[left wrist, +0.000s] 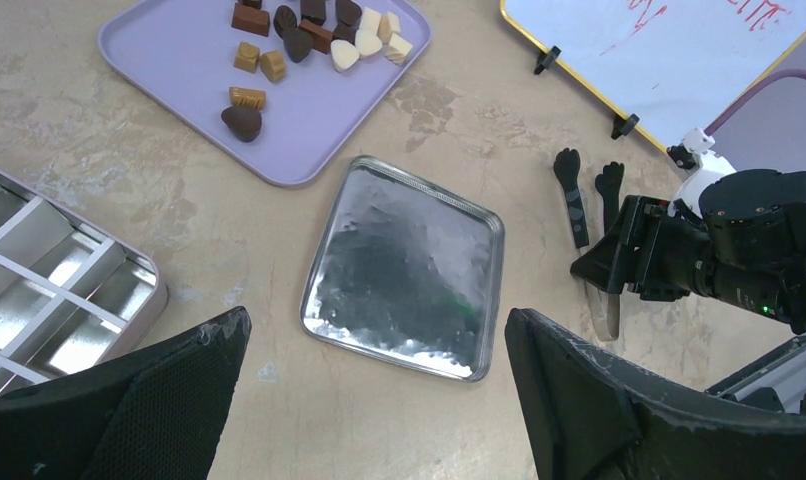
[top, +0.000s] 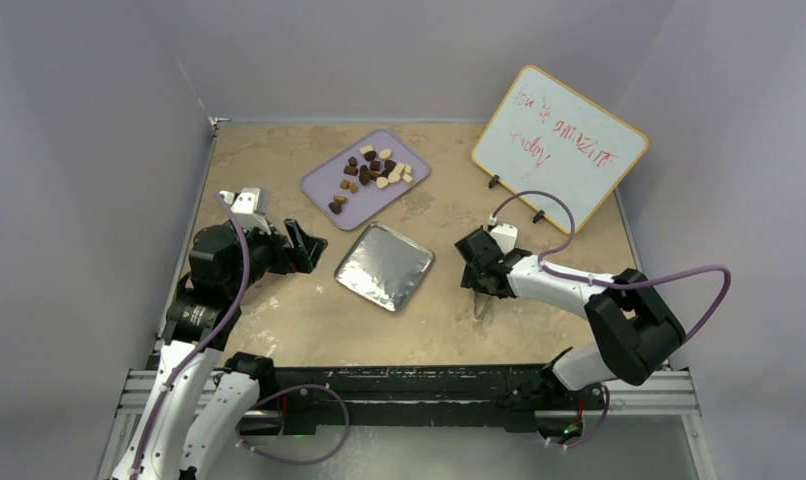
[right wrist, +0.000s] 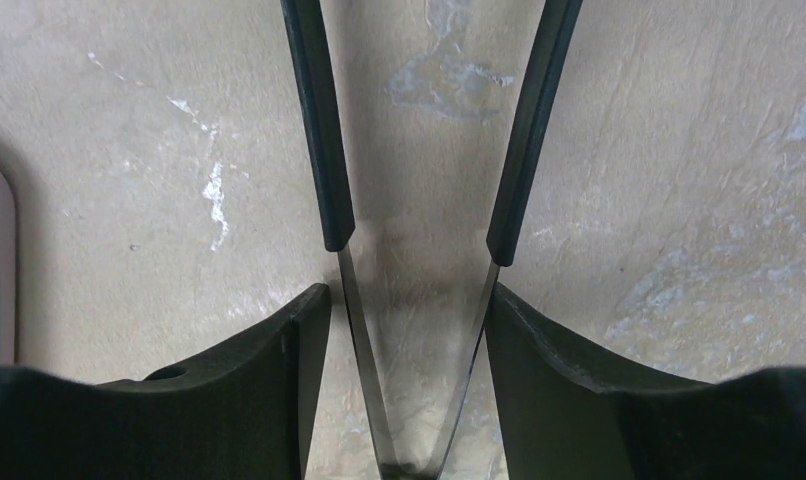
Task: Pack the chocolate
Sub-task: Pick up the clamp from the center of the board.
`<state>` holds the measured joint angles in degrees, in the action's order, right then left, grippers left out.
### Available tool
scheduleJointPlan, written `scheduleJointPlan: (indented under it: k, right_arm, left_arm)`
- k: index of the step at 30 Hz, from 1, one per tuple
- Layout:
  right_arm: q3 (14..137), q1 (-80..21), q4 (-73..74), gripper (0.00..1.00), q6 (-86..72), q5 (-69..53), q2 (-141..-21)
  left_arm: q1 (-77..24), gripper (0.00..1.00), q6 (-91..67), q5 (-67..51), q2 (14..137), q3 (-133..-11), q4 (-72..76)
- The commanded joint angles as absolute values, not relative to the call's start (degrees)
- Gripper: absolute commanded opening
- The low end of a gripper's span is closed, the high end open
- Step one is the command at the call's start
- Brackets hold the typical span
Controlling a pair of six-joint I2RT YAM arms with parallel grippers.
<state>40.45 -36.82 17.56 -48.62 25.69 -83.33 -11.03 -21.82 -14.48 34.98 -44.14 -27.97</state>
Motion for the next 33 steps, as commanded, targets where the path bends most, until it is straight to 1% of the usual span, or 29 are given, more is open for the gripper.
scheduleJointPlan:
  k: [1,5,8,11,19,22,24,28,33]
  right_arm:
    - [39.1,-36.8,17.0,0.59,-50.0,27.9,-86.3]
    - [37.7,-36.8,15.1,0.58,-50.2,28.2,-86.0]
    - [37.9,-36.8,15.4,0.63,-50.4,28.5,-86.3]
    - [38.5,-36.8,16.1,0.63,-50.3,29.2,-86.6]
    - [39.2,-36.8,17.3,0.46,-49.1,31.1,-84.7]
    - [39.8,-37.0,18.3,0.4,-47.4,29.2,-81.6]
    - [40.0,-37.3,19.0,0.38,-45.8,28.2,-78.4]
    - [40.4,-37.5,19.0,0.38,-39.5,23.5,-72.2]
    - [41.4,-37.8,17.0,0.38,-29.7,12.8,-66.1]
  left_arm:
    - [-11.3,0.97,-20.9,-13.7,35.3,-45.6,-27.1]
    - [-11.4,0.97,-20.8,-13.4,35.0,-45.7,-27.2]
    - [-11.3,0.97,-20.8,-13.4,34.6,-45.5,-27.1]
    - [-11.4,0.97,-20.8,-13.6,34.8,-45.5,-27.2]
    - [-11.4,0.97,-21.2,-13.5,35.0,-45.4,-27.2]
    - [-11.4,0.97,-21.4,-12.4,35.0,-45.5,-27.4]
    - [-11.4,0.96,-21.7,-11.9,34.9,-45.5,-27.4]
    - [-11.4,0.96,-22.0,-11.7,35.1,-45.5,-27.3]
    - [-11.4,0.95,-22.9,-12.1,36.0,-45.4,-26.5]
